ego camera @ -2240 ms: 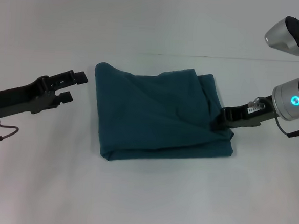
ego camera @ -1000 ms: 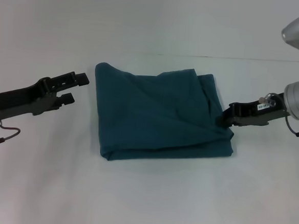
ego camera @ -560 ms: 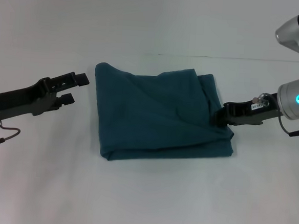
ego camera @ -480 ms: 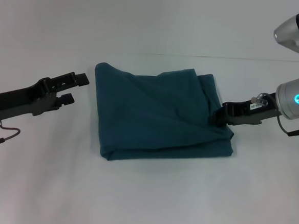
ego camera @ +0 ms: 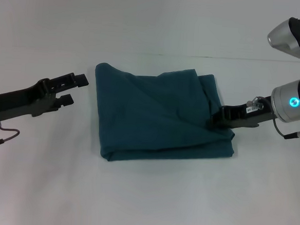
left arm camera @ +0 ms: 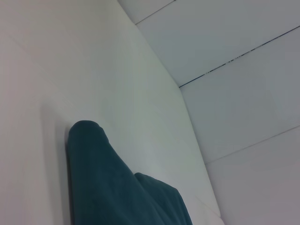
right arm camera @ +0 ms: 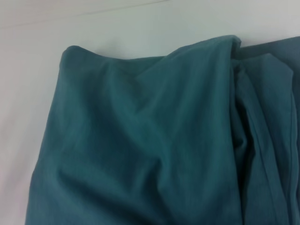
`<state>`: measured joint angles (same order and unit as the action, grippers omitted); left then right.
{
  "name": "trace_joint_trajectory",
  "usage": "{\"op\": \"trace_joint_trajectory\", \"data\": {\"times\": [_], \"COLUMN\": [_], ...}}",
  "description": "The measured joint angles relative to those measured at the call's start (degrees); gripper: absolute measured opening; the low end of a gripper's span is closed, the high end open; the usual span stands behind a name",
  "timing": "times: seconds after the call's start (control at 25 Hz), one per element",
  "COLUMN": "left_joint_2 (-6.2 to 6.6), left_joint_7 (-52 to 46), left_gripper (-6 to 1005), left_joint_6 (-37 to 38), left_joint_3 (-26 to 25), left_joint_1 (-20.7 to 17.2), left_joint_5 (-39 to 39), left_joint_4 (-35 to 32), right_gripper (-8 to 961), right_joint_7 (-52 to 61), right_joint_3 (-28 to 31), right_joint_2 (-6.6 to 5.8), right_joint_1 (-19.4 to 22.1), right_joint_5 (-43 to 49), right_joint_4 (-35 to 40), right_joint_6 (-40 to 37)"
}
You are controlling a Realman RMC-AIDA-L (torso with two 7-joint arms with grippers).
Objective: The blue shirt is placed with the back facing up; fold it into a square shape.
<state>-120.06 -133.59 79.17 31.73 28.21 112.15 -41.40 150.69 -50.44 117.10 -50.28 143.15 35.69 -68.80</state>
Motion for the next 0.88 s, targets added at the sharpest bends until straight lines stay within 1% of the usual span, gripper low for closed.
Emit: {"op": "trace_joint_trajectory", "data": {"times": [0.44, 0.64, 0.88], "left_joint_2": [0.0, 0.0, 0.0], "left_joint_7": [0.0, 0.0, 0.0], "left_gripper": [949, 949, 949], "left_joint_6": [-0.12, -0.19, -0.31], "left_joint_3": [0.01, 0.0, 0.0], "left_joint_1": [0.18, 0.13, -0.01], "left_joint_5": [0.0, 0.0, 0.0], "left_joint_4": [0.0, 0.0, 0.0], "right_gripper": [166, 12, 13], "right_joint_7": [0.0, 0.01, 0.11], "right_joint_3": [0.0, 0.0, 0.55], "right_joint_2": [0.14, 0.14, 0.14], "right_joint_1": [0.0, 0.0, 0.34], "right_joint_5": [-0.19, -0.14, -0.38], "right_joint_4": [-0.03, -0.06, -0.05], "right_joint_6": [0.52, 0.47, 0.5]}}
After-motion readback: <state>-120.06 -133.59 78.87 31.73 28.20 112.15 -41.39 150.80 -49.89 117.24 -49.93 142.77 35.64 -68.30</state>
